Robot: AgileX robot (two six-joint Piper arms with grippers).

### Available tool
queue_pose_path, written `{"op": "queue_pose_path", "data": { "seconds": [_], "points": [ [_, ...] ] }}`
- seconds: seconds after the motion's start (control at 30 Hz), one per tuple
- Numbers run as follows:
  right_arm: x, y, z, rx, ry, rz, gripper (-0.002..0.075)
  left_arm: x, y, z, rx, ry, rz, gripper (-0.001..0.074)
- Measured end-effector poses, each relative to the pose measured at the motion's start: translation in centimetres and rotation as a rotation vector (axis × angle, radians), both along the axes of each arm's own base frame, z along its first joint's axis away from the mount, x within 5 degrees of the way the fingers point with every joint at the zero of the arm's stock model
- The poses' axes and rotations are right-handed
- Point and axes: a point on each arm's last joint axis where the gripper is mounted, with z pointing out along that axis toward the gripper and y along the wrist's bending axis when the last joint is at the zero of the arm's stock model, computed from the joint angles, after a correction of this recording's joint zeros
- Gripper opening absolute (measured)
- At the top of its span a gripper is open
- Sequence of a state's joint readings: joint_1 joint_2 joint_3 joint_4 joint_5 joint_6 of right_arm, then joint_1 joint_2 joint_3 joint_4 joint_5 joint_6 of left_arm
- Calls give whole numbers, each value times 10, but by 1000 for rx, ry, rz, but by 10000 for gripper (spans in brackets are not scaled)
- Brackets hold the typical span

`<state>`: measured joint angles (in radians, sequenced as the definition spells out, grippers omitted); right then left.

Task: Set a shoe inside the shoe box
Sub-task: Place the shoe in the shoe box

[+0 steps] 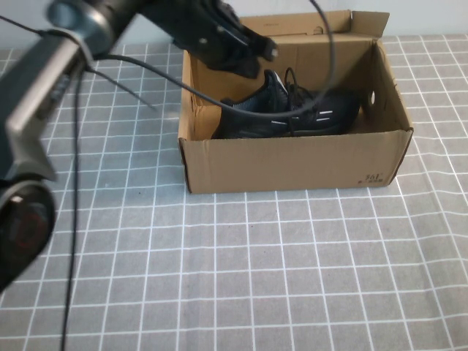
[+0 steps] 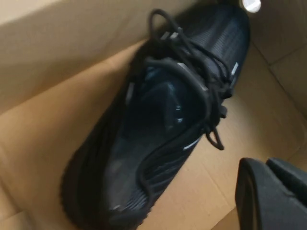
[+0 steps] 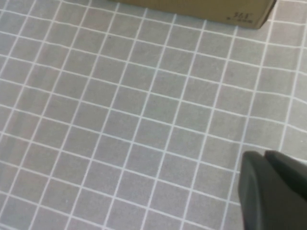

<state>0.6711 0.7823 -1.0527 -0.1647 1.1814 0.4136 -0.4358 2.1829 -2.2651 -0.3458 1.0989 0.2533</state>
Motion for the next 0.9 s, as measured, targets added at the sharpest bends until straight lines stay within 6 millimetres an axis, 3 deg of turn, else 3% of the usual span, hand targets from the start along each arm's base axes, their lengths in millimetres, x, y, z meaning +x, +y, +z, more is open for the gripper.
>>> {"op": "queue_pose_path", "data": {
  "seconds": [0.1, 0.2, 0.43, 0.53, 0.9],
  "points": [
    [0, -1, 0, -10, -5, -4, -16, 1, -14, -11, 35, 5, -3, -1],
    [0, -2, -1, -20, 4, -7, -16, 8, -14, -21, 74, -17, 8, 16],
    [0, -2, -1, -23, 6, -8, -16, 27, -1, -33, 142, -109, 10, 213],
    [0, -2, -1, -23, 6, -8, -16, 36, 3, -43, 152, -134, 28, 263],
    [-2, -1, -2, -16, 26, -2, -16, 50, 1, -76, 166, -137, -23, 309]
  ]
}}
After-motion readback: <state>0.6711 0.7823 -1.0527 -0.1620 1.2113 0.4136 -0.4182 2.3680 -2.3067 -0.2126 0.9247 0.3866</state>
